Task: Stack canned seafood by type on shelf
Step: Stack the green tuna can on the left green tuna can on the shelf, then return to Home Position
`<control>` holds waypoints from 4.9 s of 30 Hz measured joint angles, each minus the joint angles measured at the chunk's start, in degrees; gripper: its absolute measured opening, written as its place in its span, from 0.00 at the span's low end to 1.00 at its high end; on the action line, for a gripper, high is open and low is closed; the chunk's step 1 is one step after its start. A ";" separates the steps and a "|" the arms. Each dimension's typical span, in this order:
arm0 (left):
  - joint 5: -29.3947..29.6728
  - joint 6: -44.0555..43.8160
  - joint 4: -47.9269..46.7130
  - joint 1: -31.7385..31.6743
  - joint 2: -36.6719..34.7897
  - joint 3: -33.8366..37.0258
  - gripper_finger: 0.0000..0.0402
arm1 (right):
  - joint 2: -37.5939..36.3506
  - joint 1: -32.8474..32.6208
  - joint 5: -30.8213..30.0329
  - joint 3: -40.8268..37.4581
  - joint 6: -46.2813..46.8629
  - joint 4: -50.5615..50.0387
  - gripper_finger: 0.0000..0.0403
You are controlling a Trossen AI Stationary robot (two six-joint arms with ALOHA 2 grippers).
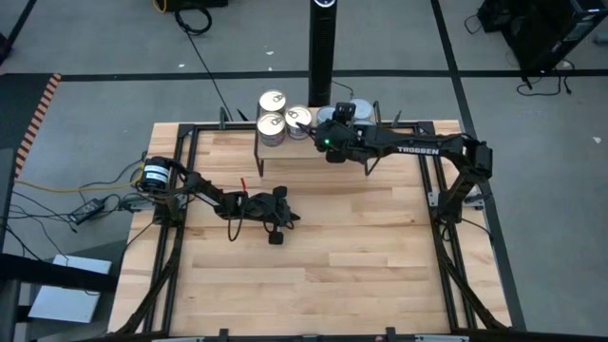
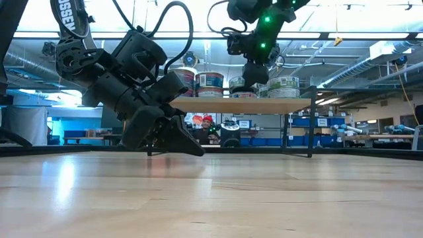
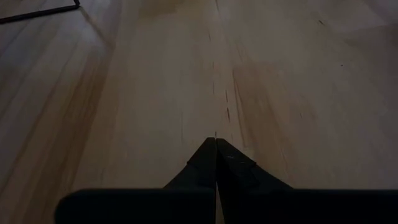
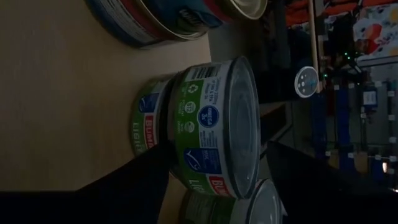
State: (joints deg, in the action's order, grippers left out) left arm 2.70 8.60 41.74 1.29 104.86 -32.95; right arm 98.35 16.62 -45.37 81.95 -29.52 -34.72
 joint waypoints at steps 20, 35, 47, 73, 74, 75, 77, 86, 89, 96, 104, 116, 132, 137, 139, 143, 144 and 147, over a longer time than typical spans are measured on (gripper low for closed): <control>0.00 -0.07 -0.42 -0.01 0.00 -0.01 0.01 | 0.00 -0.61 0.80 0.00 -1.98 0.46 0.63; 0.02 -0.24 -0.91 -0.01 0.00 -0.02 0.01 | -0.02 -1.55 4.44 0.00 -0.71 1.35 0.13; 0.02 -0.15 -0.98 -0.01 0.00 -0.02 0.01 | -0.12 -6.74 10.08 0.00 3.83 1.16 0.02; 0.04 -0.20 3.03 -0.01 0.00 0.31 0.01 | -19.40 -7.84 39.60 -37.33 12.99 42.77 0.00; 0.04 -0.22 3.36 -0.03 0.00 0.31 0.01 | -21.15 -7.84 40.05 -39.61 13.75 44.59 0.00; 0.04 -0.22 3.68 -0.05 0.00 0.31 0.01 | -22.90 -7.84 40.44 -41.80 14.73 46.44 0.00; 0.04 -0.19 4.21 -0.05 0.00 0.31 0.01 | -26.36 -7.85 41.03 -45.97 16.97 49.20 0.00; 0.04 0.96 5.31 -1.02 -7.04 2.36 0.01 | -37.51 -11.84 36.52 -60.26 24.05 57.70 0.00; 0.04 1.18 7.61 -1.96 -11.42 5.24 0.01 | -40.44 -13.64 34.39 -62.72 24.44 58.51 0.00; 0.02 0.19 13.33 -3.56 -19.90 13.12 0.01 | -46.88 -15.00 37.92 -65.65 24.67 58.59 0.00; 2.86 0.02 17.01 -4.33 -30.31 21.86 0.01 | -52.09 -11.36 45.82 -68.33 23.95 59.69 0.00; 6.39 -0.36 18.11 -7.67 -44.89 32.53 0.01 | -66.16 -7.16 46.63 -76.41 26.11 58.22 0.00; 7.35 -1.56 1.76 -7.57 -58.27 32.52 0.01 | -93.73 -7.19 40.94 -78.09 26.66 30.72 0.00; 9.41 -0.47 -3.42 -7.57 -65.63 32.52 0.01 | -98.04 -7.21 40.74 -77.86 25.37 26.10 0.00; 9.96 -0.46 -5.84 -7.57 -68.67 32.52 0.01 | -98.25 -7.21 40.76 -77.88 25.12 26.35 0.00; 11.08 -0.48 -10.95 -7.57 -74.95 32.52 0.01 | -98.19 -7.21 40.78 -78.01 25.27 25.71 0.00; 11.28 -0.48 -12.46 -7.57 -76.58 32.52 0.01 | -98.18 -7.21 40.76 -78.01 25.27 26.02 0.00; 11.53 -0.48 -15.19 -7.57 -80.68 32.52 0.01 | -98.18 -7.21 40.52 -78.67 25.25 28.31 0.00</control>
State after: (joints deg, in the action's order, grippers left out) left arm 14.23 8.12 26.55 -6.28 24.18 -0.43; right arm 0.16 9.41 -4.84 3.28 -4.26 -6.41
